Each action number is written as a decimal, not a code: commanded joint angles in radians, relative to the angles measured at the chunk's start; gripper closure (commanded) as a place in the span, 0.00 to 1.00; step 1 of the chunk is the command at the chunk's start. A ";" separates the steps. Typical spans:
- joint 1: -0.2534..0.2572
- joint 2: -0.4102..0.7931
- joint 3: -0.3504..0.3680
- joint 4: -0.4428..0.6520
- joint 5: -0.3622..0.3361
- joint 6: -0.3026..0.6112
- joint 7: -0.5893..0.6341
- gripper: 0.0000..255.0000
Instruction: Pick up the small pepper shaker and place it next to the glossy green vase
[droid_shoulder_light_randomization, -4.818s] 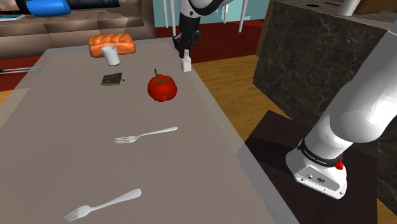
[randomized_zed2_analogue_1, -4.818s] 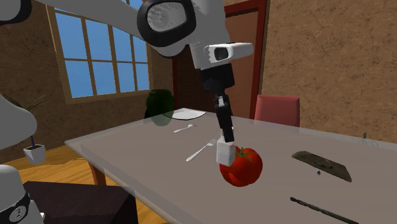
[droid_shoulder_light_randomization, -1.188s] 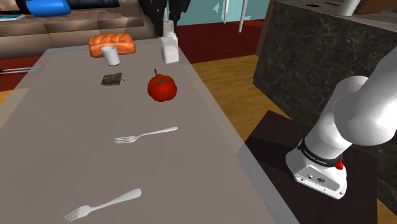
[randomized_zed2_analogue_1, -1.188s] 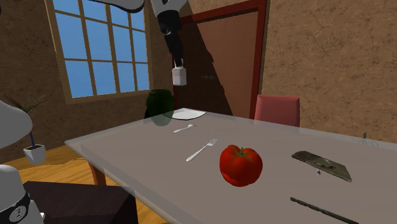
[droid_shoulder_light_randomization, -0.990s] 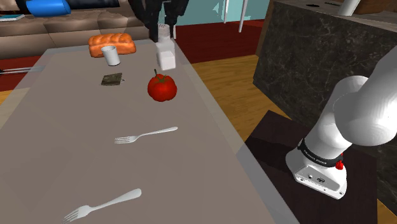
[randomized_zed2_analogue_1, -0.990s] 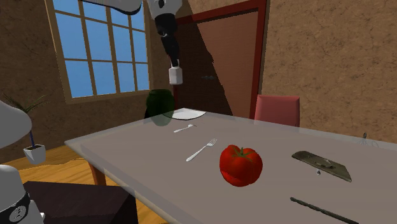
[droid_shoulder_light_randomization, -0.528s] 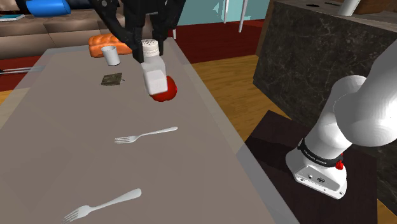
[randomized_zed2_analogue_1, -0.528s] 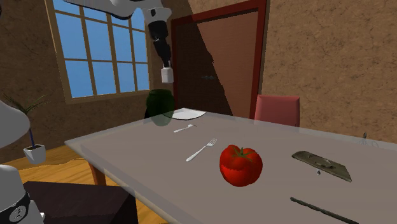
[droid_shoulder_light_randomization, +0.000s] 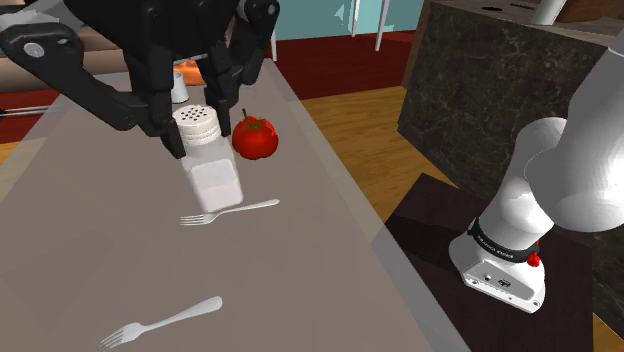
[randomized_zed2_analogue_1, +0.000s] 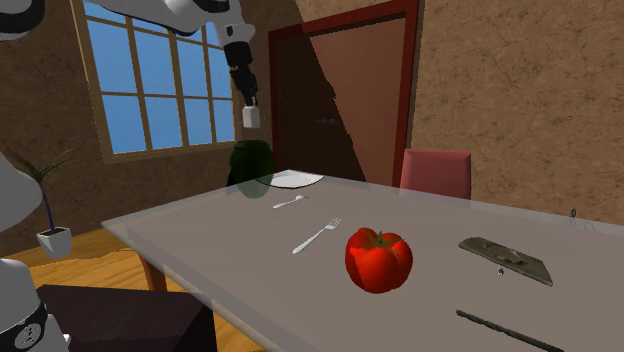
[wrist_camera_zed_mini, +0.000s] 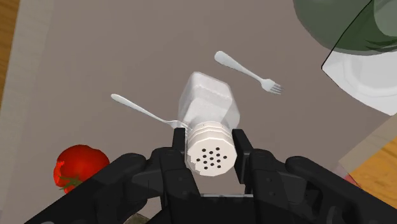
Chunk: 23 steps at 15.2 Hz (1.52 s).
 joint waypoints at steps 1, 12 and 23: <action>0.049 0.072 0.040 0.068 -0.059 -0.034 0.077 1.00; 0.049 0.051 0.041 -0.076 -0.045 0.089 0.116 1.00; 0.033 0.020 0.032 -0.252 -0.029 0.244 0.132 1.00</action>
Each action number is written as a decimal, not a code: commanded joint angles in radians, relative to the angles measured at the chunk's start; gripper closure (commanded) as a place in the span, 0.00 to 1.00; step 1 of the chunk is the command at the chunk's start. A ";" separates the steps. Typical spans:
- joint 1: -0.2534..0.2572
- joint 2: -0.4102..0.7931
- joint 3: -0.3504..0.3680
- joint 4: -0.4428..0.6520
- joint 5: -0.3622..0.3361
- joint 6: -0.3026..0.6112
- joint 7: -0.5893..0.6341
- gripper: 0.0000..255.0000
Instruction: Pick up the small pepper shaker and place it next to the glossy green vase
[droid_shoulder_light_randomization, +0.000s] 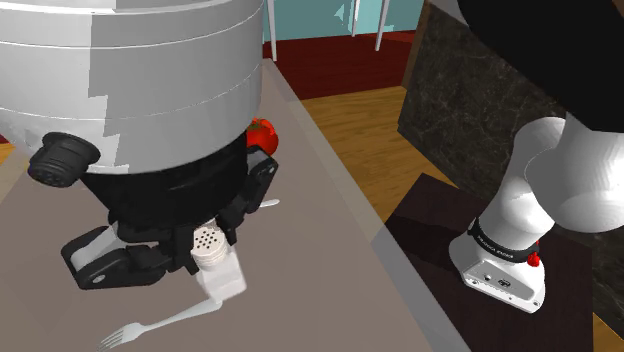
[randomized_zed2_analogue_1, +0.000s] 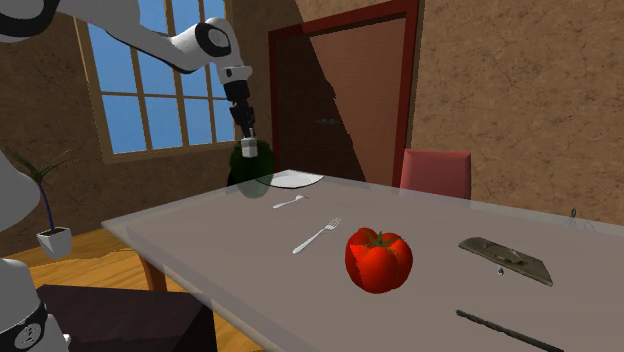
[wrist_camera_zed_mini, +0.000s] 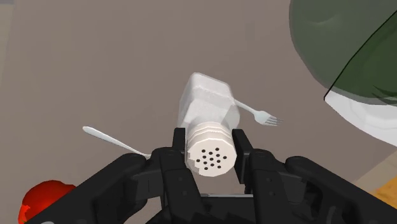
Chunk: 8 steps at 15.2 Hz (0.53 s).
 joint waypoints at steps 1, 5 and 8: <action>-0.002 -0.002 -0.001 -0.031 -0.001 0.030 0.005 1.00; -0.003 -0.001 -0.003 -0.084 -0.005 0.082 0.016 1.00; -0.004 0.002 -0.004 -0.121 -0.011 0.120 0.027 1.00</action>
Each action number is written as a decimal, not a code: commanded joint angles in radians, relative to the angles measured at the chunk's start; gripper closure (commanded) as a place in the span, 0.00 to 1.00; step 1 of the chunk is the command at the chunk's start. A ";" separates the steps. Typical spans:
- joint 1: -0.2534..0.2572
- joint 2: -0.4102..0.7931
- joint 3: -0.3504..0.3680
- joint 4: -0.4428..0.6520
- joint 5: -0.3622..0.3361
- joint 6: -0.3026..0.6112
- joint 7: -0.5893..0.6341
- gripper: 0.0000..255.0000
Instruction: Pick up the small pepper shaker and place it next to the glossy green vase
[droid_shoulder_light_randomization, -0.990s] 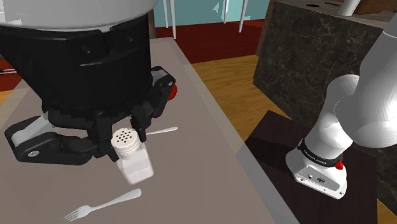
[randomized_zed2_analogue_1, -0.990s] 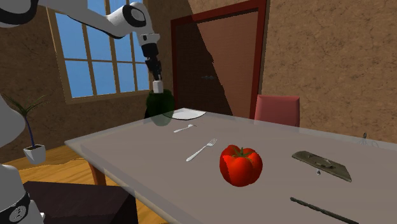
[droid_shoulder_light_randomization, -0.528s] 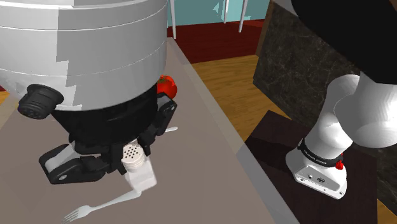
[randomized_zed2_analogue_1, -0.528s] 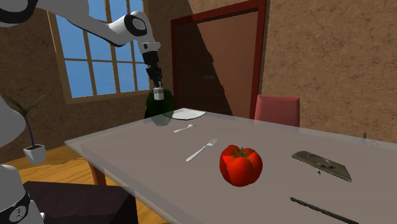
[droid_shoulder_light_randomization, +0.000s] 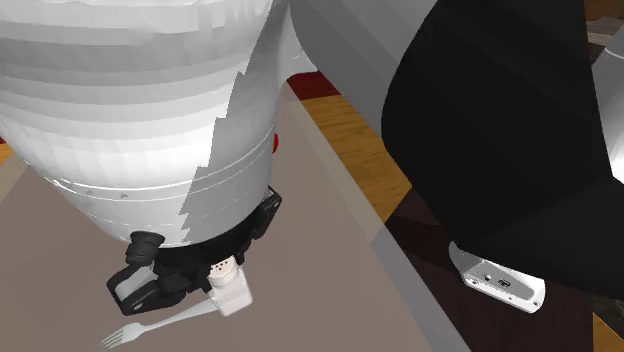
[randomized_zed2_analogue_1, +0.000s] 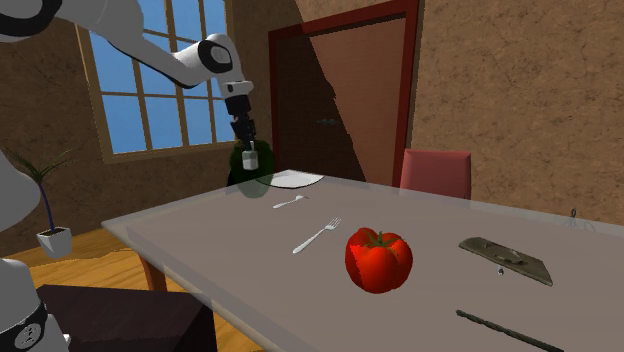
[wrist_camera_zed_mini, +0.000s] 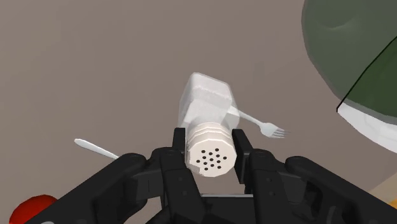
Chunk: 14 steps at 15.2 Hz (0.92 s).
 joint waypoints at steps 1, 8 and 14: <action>0.001 0.006 0.000 -0.020 -0.007 0.024 0.010 1.00; 0.003 0.026 -0.002 -0.095 -0.033 0.109 0.041 1.00; 0.006 0.054 -0.005 -0.149 -0.066 0.177 0.075 1.00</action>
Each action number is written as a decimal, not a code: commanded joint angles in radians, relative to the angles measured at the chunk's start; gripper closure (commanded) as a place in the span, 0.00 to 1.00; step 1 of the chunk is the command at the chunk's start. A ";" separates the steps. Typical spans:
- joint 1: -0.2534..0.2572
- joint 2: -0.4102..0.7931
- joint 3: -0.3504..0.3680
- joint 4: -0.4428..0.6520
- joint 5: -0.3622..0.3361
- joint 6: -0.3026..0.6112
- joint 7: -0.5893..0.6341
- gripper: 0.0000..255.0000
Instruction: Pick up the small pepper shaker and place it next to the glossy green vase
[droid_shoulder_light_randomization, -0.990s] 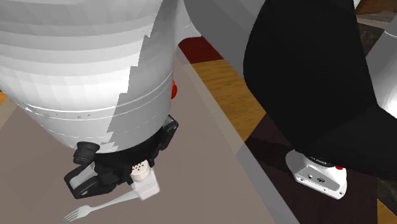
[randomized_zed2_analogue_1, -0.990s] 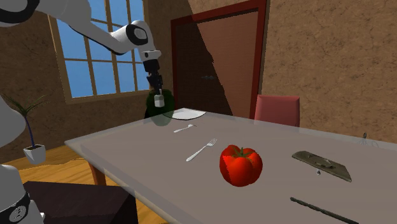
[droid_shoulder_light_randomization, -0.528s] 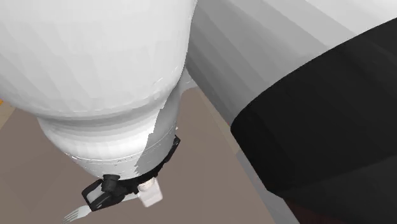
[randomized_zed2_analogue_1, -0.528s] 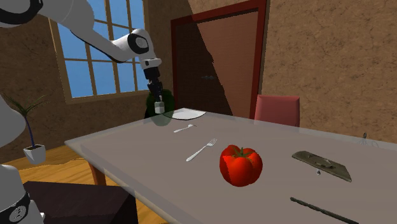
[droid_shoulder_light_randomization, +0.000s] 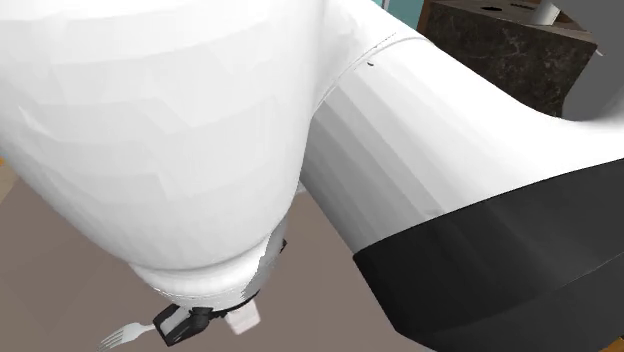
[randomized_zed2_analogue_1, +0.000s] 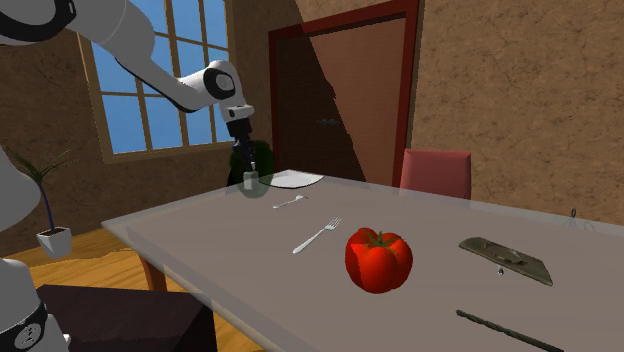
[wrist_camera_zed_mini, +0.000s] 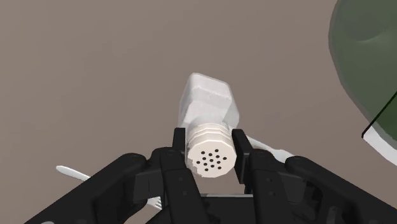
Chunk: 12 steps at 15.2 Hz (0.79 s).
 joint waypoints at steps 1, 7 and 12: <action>0.002 0.015 -0.002 -0.015 -0.016 0.024 0.013 1.00; 0.009 0.053 -0.010 -0.059 -0.061 0.088 0.055 1.00; 0.019 0.091 -0.020 -0.089 -0.106 0.138 0.094 1.00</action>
